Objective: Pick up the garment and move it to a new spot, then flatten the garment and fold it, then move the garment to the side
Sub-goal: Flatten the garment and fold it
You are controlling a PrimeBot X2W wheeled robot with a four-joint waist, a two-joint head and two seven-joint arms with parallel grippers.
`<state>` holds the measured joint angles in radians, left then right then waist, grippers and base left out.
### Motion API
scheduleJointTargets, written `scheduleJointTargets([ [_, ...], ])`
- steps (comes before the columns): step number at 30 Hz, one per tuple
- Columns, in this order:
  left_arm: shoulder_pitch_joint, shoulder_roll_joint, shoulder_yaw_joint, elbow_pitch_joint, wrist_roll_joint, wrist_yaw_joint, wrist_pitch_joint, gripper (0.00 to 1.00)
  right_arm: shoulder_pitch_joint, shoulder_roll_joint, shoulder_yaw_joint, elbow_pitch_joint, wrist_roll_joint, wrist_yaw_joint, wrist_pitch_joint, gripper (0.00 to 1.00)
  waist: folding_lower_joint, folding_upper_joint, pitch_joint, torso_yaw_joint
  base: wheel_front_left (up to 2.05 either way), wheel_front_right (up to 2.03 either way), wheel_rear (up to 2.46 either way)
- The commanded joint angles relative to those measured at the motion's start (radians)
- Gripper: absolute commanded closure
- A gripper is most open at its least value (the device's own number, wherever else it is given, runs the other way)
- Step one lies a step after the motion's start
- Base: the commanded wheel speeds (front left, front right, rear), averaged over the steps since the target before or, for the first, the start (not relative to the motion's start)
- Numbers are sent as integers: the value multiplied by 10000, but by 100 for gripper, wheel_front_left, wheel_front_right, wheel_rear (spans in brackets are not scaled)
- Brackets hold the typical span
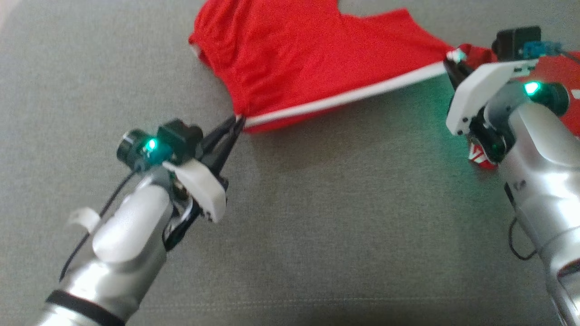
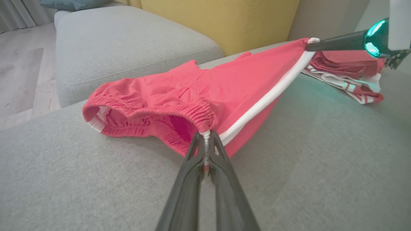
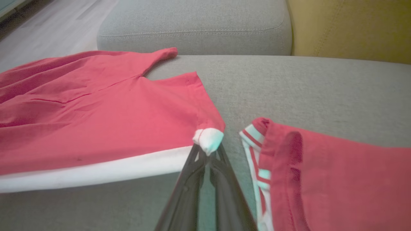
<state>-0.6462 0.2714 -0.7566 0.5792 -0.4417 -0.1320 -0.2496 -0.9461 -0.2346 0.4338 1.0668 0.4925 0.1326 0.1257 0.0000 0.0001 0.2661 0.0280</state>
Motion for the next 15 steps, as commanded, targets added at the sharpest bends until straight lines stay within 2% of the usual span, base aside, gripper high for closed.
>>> scheduleJointTargets([
  [1, -132, 456, 322, -279, -44, 14, -121, 100, 50, -194, 189, -395, 185, -19, 73, 100, 0, -1, -305, -116, 0, 0, 0],
  [15, 2332, 845, -137, -1246, -114, 14, -122, 100, 2552, -2221, 2479, -2732, 2661, -19, 2130, 100, 0, -1, -2195, -227, 0, 0, 0],
])
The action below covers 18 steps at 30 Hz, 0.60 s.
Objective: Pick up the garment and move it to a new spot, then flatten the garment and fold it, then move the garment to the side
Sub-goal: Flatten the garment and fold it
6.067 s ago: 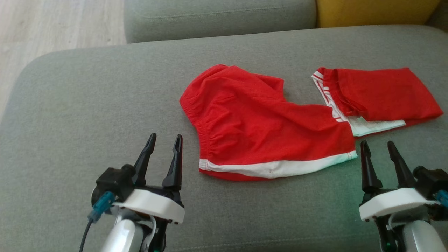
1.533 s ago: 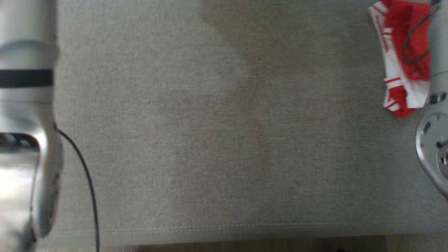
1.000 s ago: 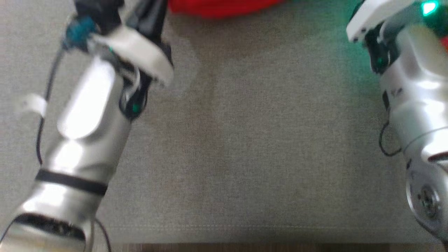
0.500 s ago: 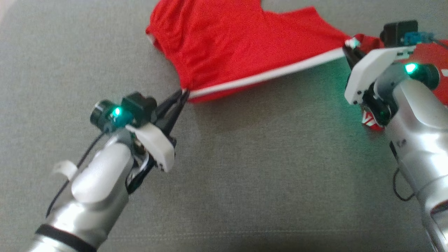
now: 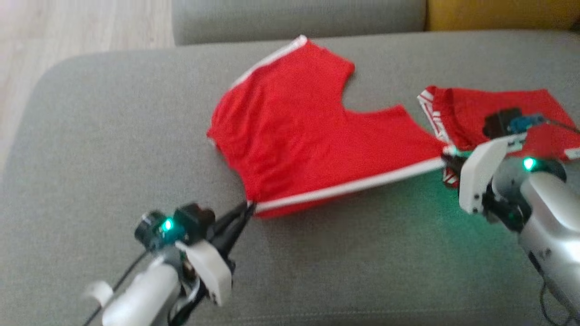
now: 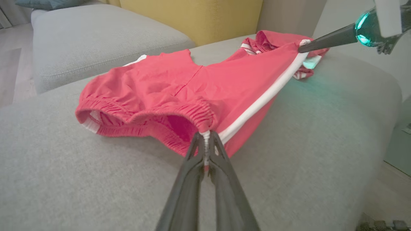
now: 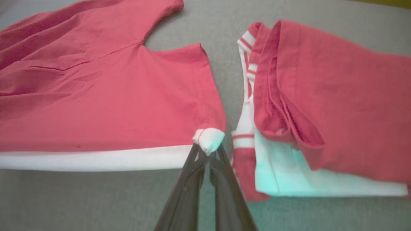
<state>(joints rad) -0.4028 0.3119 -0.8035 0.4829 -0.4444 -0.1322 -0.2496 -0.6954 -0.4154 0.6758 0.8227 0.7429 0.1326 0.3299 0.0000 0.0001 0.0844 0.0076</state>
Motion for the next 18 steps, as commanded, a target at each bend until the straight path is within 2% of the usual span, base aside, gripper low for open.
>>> scheduleJointTargets([
  [1, 100, 464, 318, -401, -100, 18, -122, 100, 212, -534, 150, -449, 312, -19, 229, 100, 0, -1, -505, -29, 0, 0, 0],
  [9, 1484, 684, 240, -1610, -251, 368, -100, 100, 1459, -1631, 542, -1914, 1276, -19, 1326, 100, 0, -1, -1251, -39, 0, 0, 0],
  [14, 2030, 834, 153, -2488, -332, 649, 93, 100, 2014, -2326, 350, -2823, 1661, -19, 1979, 100, 0, -1, -1448, -5, 0, 0, 0],
  [18, 2197, 931, 160, -2899, -379, 780, 185, 100, 2166, -2553, 6, -3218, 1724, -19, 2086, 100, 0, -1, -1477, 45, 0, 0, 0],
])
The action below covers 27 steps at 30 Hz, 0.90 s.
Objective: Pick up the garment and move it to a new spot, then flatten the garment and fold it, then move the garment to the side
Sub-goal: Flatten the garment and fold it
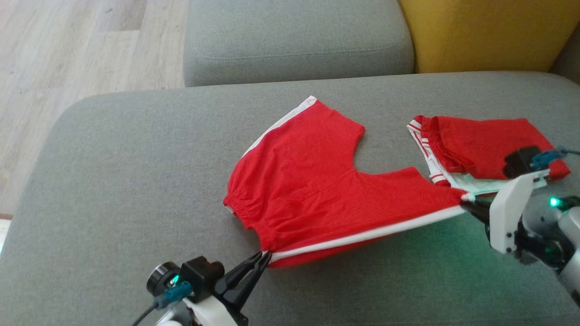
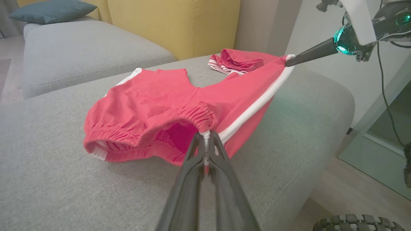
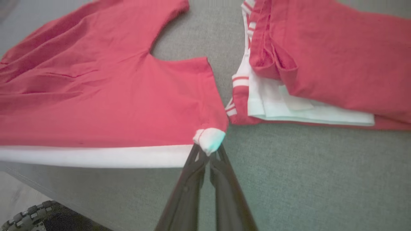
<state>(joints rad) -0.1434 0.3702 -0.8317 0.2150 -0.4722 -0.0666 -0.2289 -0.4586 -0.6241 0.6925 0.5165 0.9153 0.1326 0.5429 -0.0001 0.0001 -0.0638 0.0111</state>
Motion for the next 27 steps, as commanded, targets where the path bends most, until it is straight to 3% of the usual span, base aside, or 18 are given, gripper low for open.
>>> scheduleJointTargets([
  [1, -379, 372, 455, -318, -104, 170, -5, 100, -171, -495, -273, -247, -26, -19, -37, 100, 1, -1, 11, 37, 0, 0, 0],
  [16, -1253, 321, 1045, -1048, -338, 568, 118, 100, -1324, 138, -1465, -735, -1591, -19, -239, 100, 1, -1, 973, 722, 0, 0, 0],
  [27, -2457, -211, 1250, -529, -356, 466, 6, 100, -3423, 636, -1294, -1, -2334, -19, -294, 100, 1, -1, 2100, 1426, 0, 0, 0],
])
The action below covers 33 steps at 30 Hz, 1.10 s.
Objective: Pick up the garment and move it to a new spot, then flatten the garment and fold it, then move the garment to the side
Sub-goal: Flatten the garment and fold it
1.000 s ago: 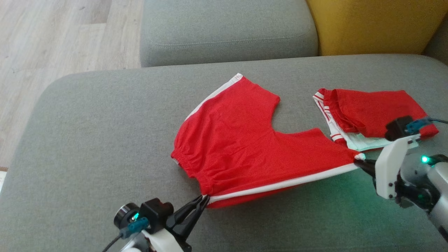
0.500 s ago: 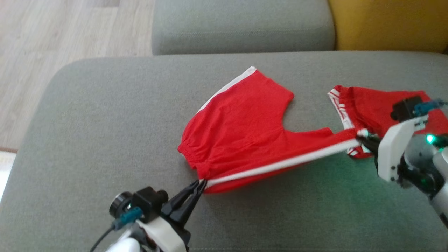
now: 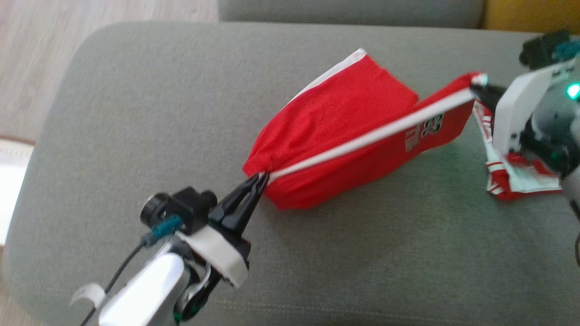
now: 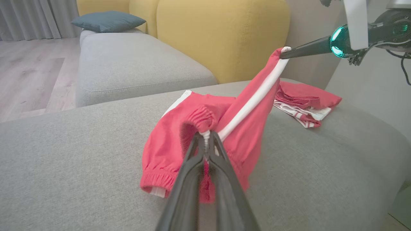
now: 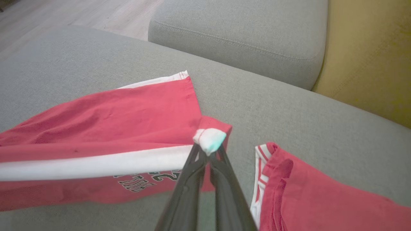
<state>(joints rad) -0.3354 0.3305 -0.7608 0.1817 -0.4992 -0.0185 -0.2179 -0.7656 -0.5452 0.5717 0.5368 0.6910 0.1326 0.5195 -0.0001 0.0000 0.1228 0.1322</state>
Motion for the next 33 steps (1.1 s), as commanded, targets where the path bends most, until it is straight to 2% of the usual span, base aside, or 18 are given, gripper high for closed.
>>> scheduleJointTargets([
  [1, -651, 112, 574, -116, -100, -22, -126, 100, -544, -131, -24, -113, -122, -19, -46, 100, 1, 0, 346, 300, 0, 0, 0],
  [17, -2131, -1016, 749, 1428, 51, -382, -400, 100, -3139, 115, 1102, 1610, -542, -19, -151, 100, 1, 0, 1977, 1572, 0, 0, 0],
  [27, -2756, -1896, 1096, 2264, 335, -612, -435, 100, -4283, 205, 1870, 2777, -746, -19, -767, 100, 1, 0, 2696, 2164, 0, 0, 0],
  [28, -2792, -1969, 1174, 2329, 385, -618, -435, 89, -4414, 184, 1974, 2903, -880, -19, -911, 100, 1, 0, 2752, 2186, 0, 0, 0],
  [29, -2829, -2039, 1257, 2400, 434, -620, -436, 27, -4549, 166, 2068, 3036, -1047, -19, -1120, 24, 1, 0, 2802, 2200, 0, 0, 0],
  [30, -2868, -2099, 1341, 2472, 494, -619, -436, 0, -4672, 173, 2091, 3221, -1176, -19, -1337, 0, 1, 0, 2843, 2203, 0, 0, 0],
  [33, -2951, -2246, 1696, 2614, 662, -547, -437, 0, -4939, 367, 1945, 3836, -1384, -19, -2036, 0, 1, 0, 2901, 2157, 0, 0, 0],
])
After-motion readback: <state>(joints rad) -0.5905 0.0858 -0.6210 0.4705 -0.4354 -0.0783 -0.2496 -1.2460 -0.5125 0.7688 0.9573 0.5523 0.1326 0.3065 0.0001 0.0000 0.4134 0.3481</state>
